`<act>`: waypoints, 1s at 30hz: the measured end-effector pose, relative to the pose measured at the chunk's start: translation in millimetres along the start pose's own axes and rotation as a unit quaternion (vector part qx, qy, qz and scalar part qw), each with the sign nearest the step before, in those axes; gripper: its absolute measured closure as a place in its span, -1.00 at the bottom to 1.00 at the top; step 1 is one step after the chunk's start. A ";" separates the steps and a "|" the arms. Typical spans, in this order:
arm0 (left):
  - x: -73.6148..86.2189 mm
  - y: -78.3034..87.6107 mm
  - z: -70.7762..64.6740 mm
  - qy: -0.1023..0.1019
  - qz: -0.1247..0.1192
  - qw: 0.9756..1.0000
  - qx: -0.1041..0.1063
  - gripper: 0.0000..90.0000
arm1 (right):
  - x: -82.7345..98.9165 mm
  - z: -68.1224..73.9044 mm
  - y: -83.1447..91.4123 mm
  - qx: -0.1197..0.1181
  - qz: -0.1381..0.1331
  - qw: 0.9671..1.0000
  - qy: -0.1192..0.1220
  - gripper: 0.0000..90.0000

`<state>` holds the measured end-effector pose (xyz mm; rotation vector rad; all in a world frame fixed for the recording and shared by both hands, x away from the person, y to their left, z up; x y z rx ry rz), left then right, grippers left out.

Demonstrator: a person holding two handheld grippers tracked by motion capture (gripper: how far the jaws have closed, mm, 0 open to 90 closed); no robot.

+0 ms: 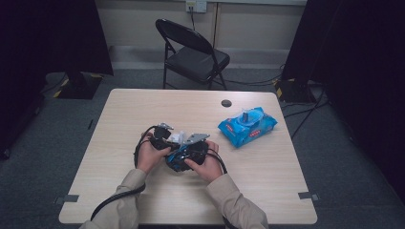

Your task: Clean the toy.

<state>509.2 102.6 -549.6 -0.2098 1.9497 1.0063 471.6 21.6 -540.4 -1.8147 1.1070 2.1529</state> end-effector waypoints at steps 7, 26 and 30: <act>-5.9 -8.5 -1.1 0.000 0.005 1.000 0.009 0.88 | 0.3 0.1 0.1 0.000 -0.002 1.000 -0.002 -0.85; -19.0 -25.0 -1.9 -0.022 0.018 0.999 0.014 0.88 | 1.0 -1.6 0.5 0.001 -0.014 1.000 -0.002 -0.85; -23.4 -32.1 -2.5 -0.018 0.010 1.000 0.016 0.88 | 1.1 -1.3 0.6 0.001 -0.014 1.000 -0.002 -0.85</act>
Point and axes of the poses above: each handheld gripper's, and its own axes: y roughly backward along the jaws, x roughly out of its underside, z roughly to its left, the point moved 8 cm from there along -y, roughly forward along the jaws, and after that the axes turned 13 degrees about -z, right-handed, at the moved point
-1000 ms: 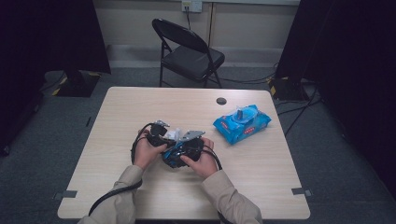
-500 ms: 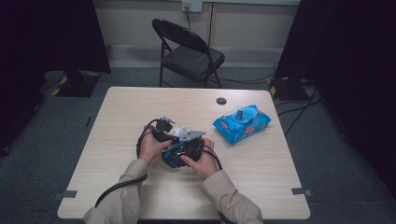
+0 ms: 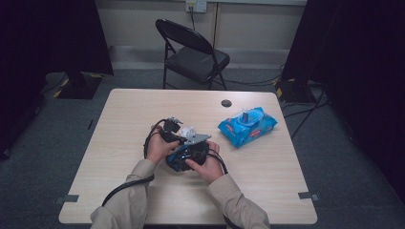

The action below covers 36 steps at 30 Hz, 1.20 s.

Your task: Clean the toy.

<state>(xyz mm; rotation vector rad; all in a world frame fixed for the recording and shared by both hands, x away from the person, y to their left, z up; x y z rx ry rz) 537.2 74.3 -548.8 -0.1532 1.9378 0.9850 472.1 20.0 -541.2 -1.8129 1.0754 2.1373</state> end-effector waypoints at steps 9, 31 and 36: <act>-8.8 1.5 4.4 -0.021 -0.016 0.999 -0.027 0.86 | 0.3 0.1 0.0 -0.001 -0.004 1.000 0.001 -0.85; -5.0 75.1 16.1 -0.017 -0.038 0.998 -0.050 0.87 | 0.2 1.0 -0.1 0.000 -0.001 1.000 0.000 -0.85; 1.4 89.1 19.6 -0.012 -0.040 0.998 -0.054 0.87 | 0.1 1.1 -0.2 0.000 -0.001 1.000 0.001 -0.85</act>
Point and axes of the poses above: each handheld gripper's, and its own axes: y roughly backward along the jaws, x roughly out of its underside, z roughly to its left, the point moved 8 cm from there along -y, roughly forward along the jaws, and after that the axes turned 13 degrees about -z, right-handed, at the moved point
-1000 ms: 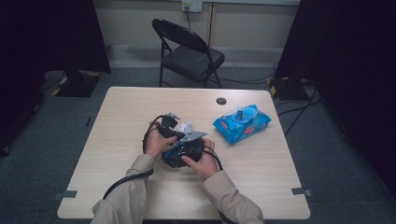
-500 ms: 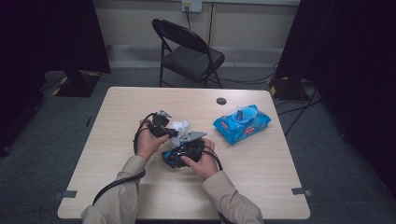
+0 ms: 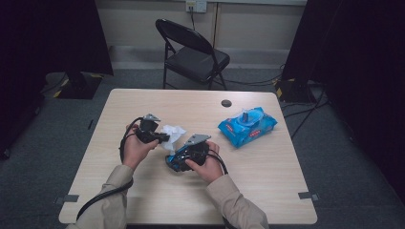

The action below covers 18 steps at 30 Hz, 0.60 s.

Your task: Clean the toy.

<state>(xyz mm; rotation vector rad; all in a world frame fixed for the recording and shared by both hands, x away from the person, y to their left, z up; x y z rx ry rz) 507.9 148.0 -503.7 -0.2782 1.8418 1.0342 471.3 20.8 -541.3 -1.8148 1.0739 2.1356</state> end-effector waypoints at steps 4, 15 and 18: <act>7.0 5.4 0.8 0.008 0.001 1.000 0.002 0.88 | 0.3 0.0 0.1 0.000 -0.004 1.000 0.000 -0.85; 28.2 10.7 -5.4 0.008 0.023 1.000 0.015 0.88 | 0.2 0.2 0.1 0.000 -0.002 1.000 0.000 -0.85; 35.3 8.1 -8.4 0.005 0.031 0.999 0.018 0.88 | 0.0 0.2 0.0 0.000 0.000 1.000 0.000 -0.85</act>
Point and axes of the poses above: each handheld gripper's, and its own axes: y roughly backward along the jaws, x roughly out of its underside, z roughly to its left, the point moved 8 cm from there along -y, roughly forward along the jaws, and after that the axes turned 13 degrees about -z, right-handed, at the moved point
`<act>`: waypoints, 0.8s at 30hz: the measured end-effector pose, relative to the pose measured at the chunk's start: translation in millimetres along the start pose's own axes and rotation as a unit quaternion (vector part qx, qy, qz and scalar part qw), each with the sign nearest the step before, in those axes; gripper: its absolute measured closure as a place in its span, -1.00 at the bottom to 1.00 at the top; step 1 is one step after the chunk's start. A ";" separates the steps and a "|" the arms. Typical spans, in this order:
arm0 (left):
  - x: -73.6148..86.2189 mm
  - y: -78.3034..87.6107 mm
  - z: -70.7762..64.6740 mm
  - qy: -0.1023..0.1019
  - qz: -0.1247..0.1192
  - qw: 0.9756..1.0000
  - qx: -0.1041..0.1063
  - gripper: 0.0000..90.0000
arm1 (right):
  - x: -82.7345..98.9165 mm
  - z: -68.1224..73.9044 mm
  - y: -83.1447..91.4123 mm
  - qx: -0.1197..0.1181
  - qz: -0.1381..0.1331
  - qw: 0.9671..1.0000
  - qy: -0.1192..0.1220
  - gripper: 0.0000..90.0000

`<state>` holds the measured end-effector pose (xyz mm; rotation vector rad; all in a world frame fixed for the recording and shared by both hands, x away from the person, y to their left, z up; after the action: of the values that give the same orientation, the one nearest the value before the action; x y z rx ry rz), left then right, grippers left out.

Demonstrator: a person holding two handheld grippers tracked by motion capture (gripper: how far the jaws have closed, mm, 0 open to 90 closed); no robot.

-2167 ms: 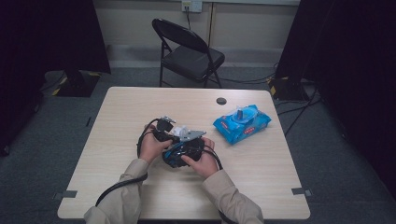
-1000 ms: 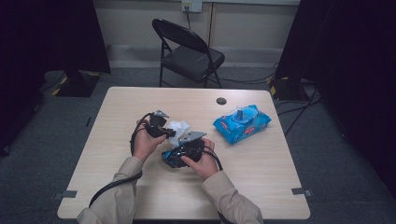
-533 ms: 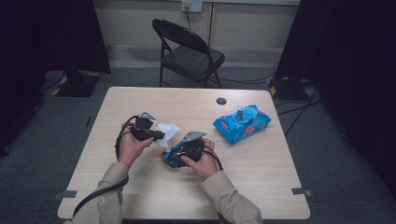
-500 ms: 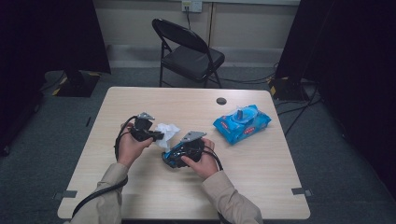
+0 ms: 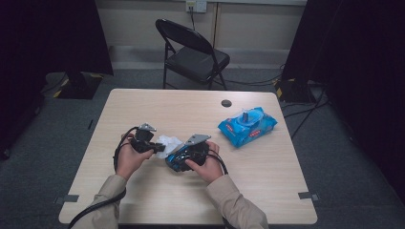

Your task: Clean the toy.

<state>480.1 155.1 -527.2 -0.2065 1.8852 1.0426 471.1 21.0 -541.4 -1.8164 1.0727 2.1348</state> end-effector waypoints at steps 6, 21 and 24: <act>8.9 -7.3 -6.0 -0.001 0.016 1.000 0.008 0.88 | -0.1 0.1 -0.1 0.000 0.001 1.000 0.000 -0.85; 11.9 -19.8 -8.2 0.007 0.027 1.000 0.009 0.89 | -0.2 0.0 -0.1 0.000 0.002 1.000 0.000 -0.85; 10.5 -21.4 -8.1 0.005 0.032 0.999 0.009 0.89 | -0.2 -0.1 -0.1 0.000 0.003 1.000 0.000 -0.85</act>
<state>480.4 138.6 -546.3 -0.1417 1.9203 1.0675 471.3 21.1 -541.2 -1.8158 1.0786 2.1382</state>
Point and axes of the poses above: each handheld gripper's, and its own axes: y roughly backward along the jaws, x roughly out of its underside, z roughly to its left, the point moved 8 cm from there along -y, roughly forward along the jaws, and after that the axes turned 13 degrees about -z, right-handed, at the moved point
